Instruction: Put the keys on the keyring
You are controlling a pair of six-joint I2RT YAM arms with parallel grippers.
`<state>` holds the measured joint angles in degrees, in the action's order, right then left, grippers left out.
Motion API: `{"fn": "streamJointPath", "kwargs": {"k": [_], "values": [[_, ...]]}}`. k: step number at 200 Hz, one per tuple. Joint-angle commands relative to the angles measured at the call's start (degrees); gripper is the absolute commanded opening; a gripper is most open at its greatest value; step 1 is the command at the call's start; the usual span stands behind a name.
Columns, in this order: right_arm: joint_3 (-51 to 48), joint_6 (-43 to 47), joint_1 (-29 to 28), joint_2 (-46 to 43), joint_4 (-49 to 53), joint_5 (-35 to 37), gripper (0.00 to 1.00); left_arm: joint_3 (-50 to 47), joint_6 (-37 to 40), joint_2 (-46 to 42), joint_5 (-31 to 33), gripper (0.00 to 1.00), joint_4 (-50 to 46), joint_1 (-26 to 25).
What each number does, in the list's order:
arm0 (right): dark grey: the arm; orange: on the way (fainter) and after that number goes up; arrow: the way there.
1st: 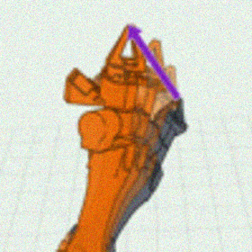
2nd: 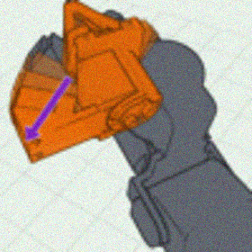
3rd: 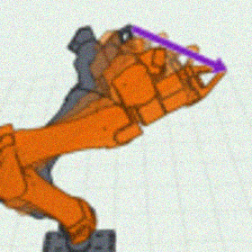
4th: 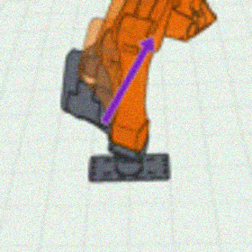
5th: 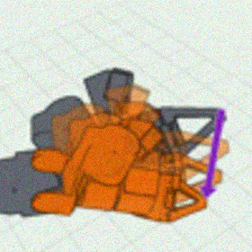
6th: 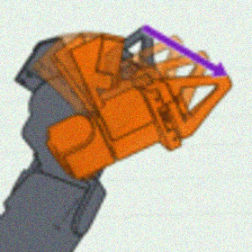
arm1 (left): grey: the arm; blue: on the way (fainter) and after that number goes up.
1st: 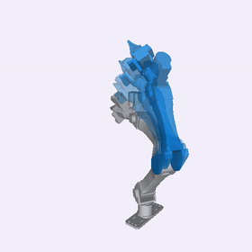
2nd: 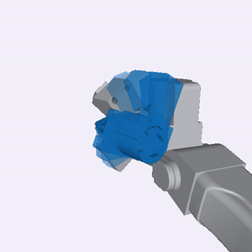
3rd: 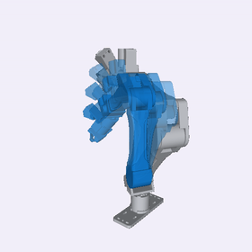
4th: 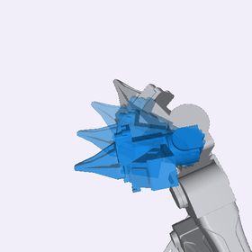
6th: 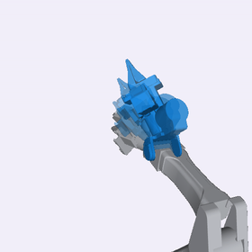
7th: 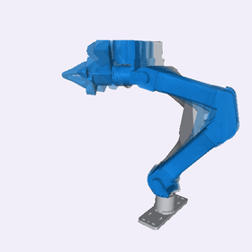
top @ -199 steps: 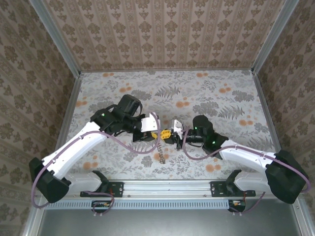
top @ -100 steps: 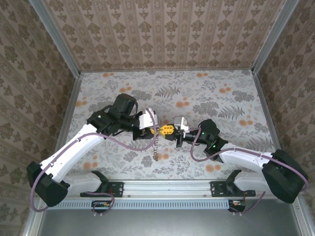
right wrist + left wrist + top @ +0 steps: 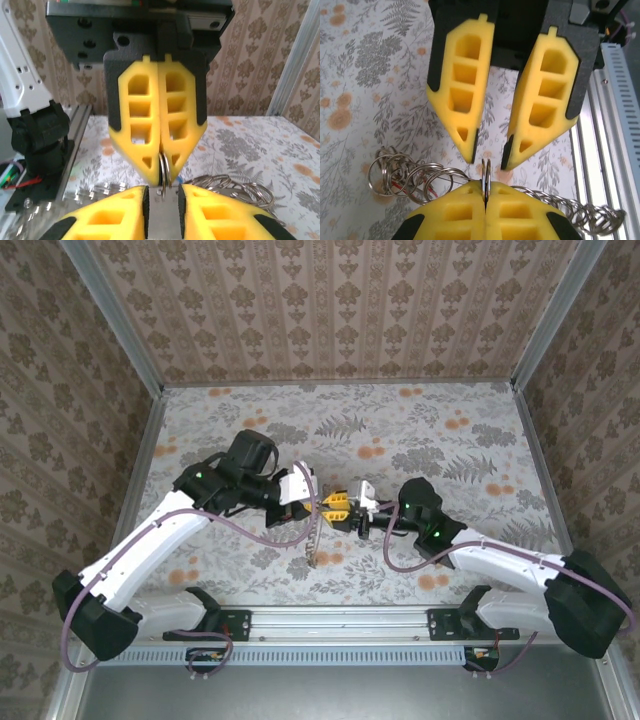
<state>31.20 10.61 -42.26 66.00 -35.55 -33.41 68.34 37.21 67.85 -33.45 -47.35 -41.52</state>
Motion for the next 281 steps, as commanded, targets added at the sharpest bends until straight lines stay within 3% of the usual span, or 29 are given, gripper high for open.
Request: {"fn": "streamJointPath", "kwargs": {"k": [1, 52, 132, 166, 234, 254, 281], "values": [[3.3, 8.1, -0.2, -1.2, 15.5, -0.7, 0.27, 6.1, 6.1, 2.5, 5.0, 0.00, -10.2, -1.4], [5.5, 7.1, -1.6, 0.9, 16.0, 0.0, 0.30, 13.1, 8.9, 9.7, 12.3, 0.00, -19.7, -5.3], [4.5, 1.2, -1.9, 3.1, 8.6, -1.0, 0.25, 13.8, 7.3, 10.5, 7.5, 0.00, -16.2, -6.5], [4.9, 0.6, -2.2, 4.1, 7.2, -1.3, 0.17, 14.3, 7.4, 10.9, 7.9, 0.00, -16.3, -6.4], [3.2, -4.9, -2.9, 6.1, 0.8, 0.5, 0.13, 14.0, 6.1, 9.8, 5.2, 0.00, -12.3, -5.4], [2.4, -6.4, -2.9, 6.2, -1.8, 1.0, 0.00, 12.8, 5.3, 8.6, 3.2, 0.00, -10.0, -4.6], [1.2, -8.2, -2.8, 6.3, -5.6, 1.4, 0.00, 11.6, 4.4, 7.2, 0.1, 0.03, -8.6, -2.9]]}}
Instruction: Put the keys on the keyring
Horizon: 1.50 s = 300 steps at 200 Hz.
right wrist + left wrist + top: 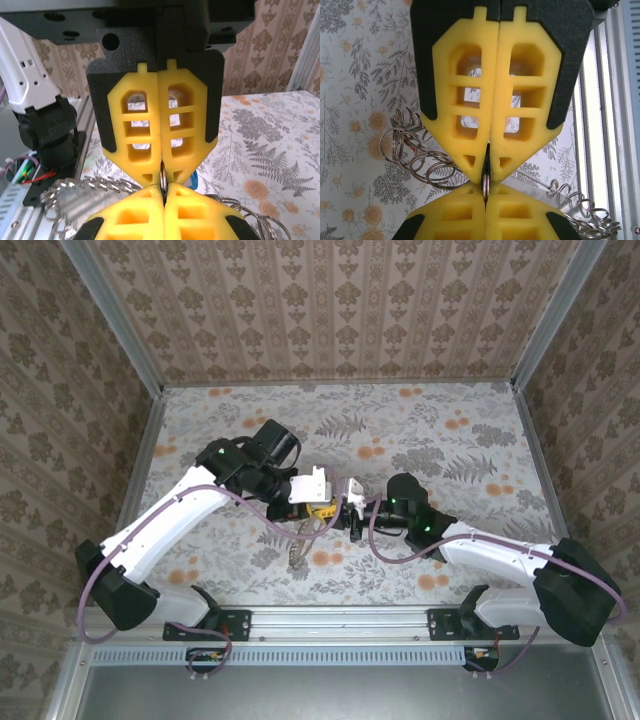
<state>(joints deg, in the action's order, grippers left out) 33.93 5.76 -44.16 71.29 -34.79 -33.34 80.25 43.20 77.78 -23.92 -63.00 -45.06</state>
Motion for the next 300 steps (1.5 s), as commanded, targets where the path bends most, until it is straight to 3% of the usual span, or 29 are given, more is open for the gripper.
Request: {"fn": "streamJointPath", "kwargs": {"k": [1, 18, 66, 114, 143, 181, 215, 273, 300], "values": [[-1.6, -3.4, -1.0, 1.0, -6.6, 1.4, 0.00, -0.4, -1.6, -2.7, -9.6, 0.03, 7.0, 0.7], [-2.9, -5.1, -1.0, 0.9, -11.1, 2.0, 0.00, -2.1, -1.6, -4.3, -11.5, 0.14, 8.0, 2.1], [-6.2, -12.2, -0.9, 1.0, -29.2, 5.2, 0.00, -14.2, -5.1, -13.2, -17.8, 0.31, 18.1, 7.1], [-6.3, -14.4, -0.9, 3.3, -37.4, 4.3, 0.00, -18.0, -8.0, -16.0, -20.6, 0.31, 25.5, 8.4], [-6.1, -16.3, -1.1, 5.7, -41.1, 4.8, 0.00, -18.3, -8.8, -16.3, -22.2, 0.22, 28.2, 8.4], [-5.3, -16.4, -1.4, 5.8, -41.1, 5.7, 0.00, -19.8, -5.6, -18.0, -18.6, 0.10, 25.8, 8.3], [-4.7, -16.5, -1.6, 6.3, -41.0, 5.4, 0.00, -23.5, -7.2, -21.4, -19.7, 0.22, 29.3, 7.7], [-4.3, -16.4, -2.2, 7.6, -41.2, 4.7, 0.00, -26.6, -11.1, -27.5, -19.2, 0.24, 36.5, 8.7], [-4.1, -16.4, -2.4, 7.6, -41.2, 4.3, 0.00, -27.3, -11.9, -27.9, -16.5, 0.35, 36.8, 9.2]]}}
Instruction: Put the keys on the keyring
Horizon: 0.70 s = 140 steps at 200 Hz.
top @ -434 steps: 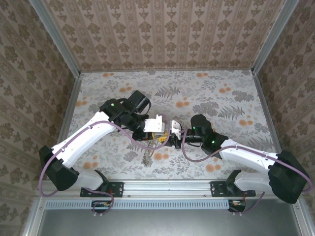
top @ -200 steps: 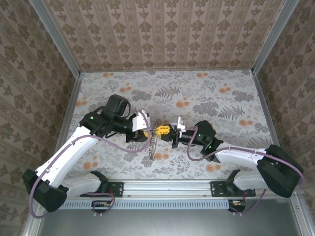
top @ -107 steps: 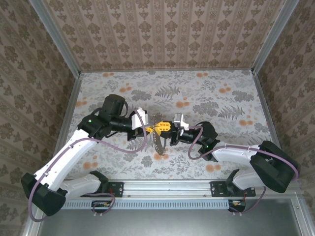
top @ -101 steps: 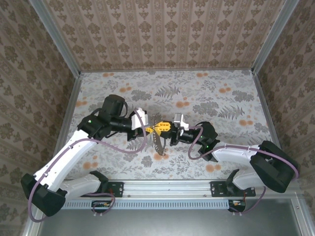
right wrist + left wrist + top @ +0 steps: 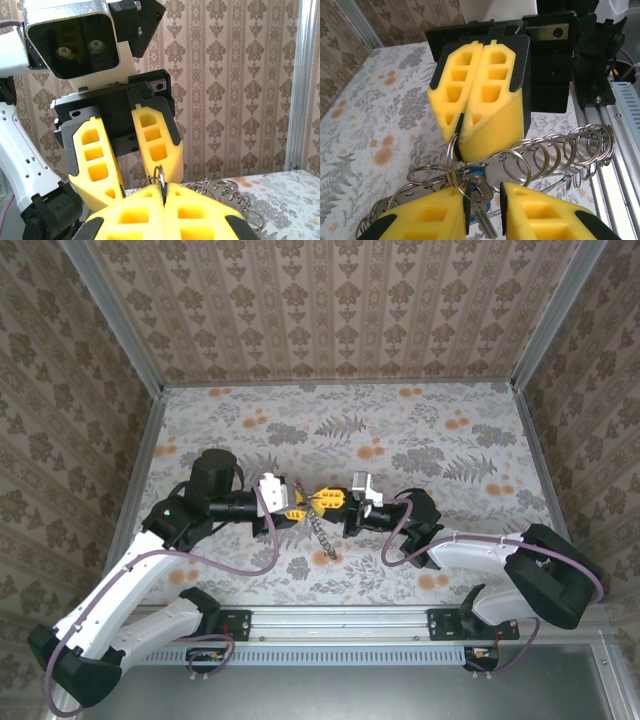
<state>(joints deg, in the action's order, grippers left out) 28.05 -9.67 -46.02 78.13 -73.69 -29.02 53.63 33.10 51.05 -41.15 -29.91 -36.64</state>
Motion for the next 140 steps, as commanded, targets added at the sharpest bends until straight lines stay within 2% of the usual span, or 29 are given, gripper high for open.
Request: {"fn": "streamJointPath", "kwargs": {"k": [1, 44, 88, 140], "values": [[1.7, -1.0, -0.5, 0.8, -2.2, 0.0, 0.00, -0.8, -2.0, -1.2, 0.8, 0.35, 3.9, 0.8], [1.9, -1.0, -0.6, 0.8, -2.2, -0.6, 0.00, -3.4, -6.0, -1.4, -0.2, 0.36, 10.6, 0.8], [2.0, -1.1, -0.6, 0.7, -2.1, -0.9, 0.00, -3.3, -4.5, -2.0, 2.5, 0.40, 10.2, 0.9], [2.4, -1.1, -0.6, 1.1, -2.2, -0.9, 0.00, -3.1, -3.7, -2.8, 2.1, 0.39, 9.3, 1.4]]}}
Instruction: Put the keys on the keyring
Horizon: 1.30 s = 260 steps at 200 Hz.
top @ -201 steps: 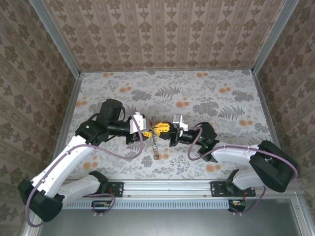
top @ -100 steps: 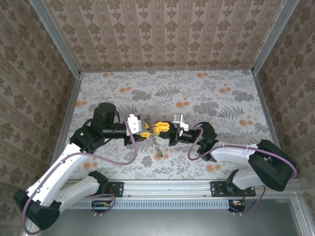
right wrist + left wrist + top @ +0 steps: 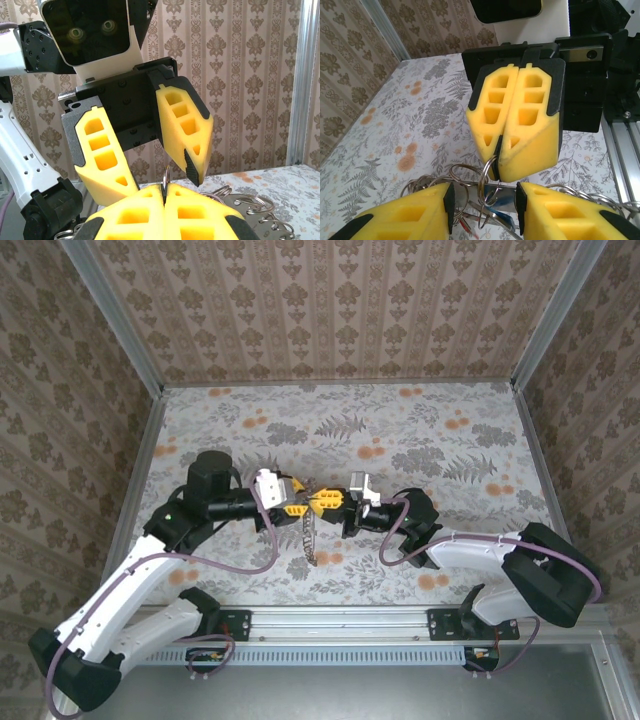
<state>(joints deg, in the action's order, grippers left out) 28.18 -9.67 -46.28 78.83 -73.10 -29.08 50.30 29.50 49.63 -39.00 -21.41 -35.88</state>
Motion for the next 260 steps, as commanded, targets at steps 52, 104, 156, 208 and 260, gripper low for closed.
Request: {"fn": "streamJointPath", "kwargs": {"k": [52, 104, 156, 208, 260], "values": [[2.7, -1.1, -0.4, 0.5, -2.7, -1.0, 0.00, -0.7, -1.1, -3.1, -0.6, 0.37, 0.6, 2.2], [3.3, -1.4, -0.3, 0.5, -2.6, -2.0, 0.00, -2.1, -4.8, -1.3, -9.0, 0.27, 3.5, 3.7], [3.1, -1.5, -0.4, 2.3, -2.6, -2.2, 0.00, -1.8, -5.8, 0.4, -10.9, 0.19, 4.5, 3.8], [1.9, -0.5, -0.3, 1.7, -2.1, -1.2, 0.00, 1.3, -1.7, 2.2, -10.3, 0.00, -2.1, 4.1], [6.1, 18.0, -0.1, -7.6, 33.2, -7.1, 0.08, 10.5, 9.8, 5.3, -5.4, 0.00, -21.3, 3.8]]}}
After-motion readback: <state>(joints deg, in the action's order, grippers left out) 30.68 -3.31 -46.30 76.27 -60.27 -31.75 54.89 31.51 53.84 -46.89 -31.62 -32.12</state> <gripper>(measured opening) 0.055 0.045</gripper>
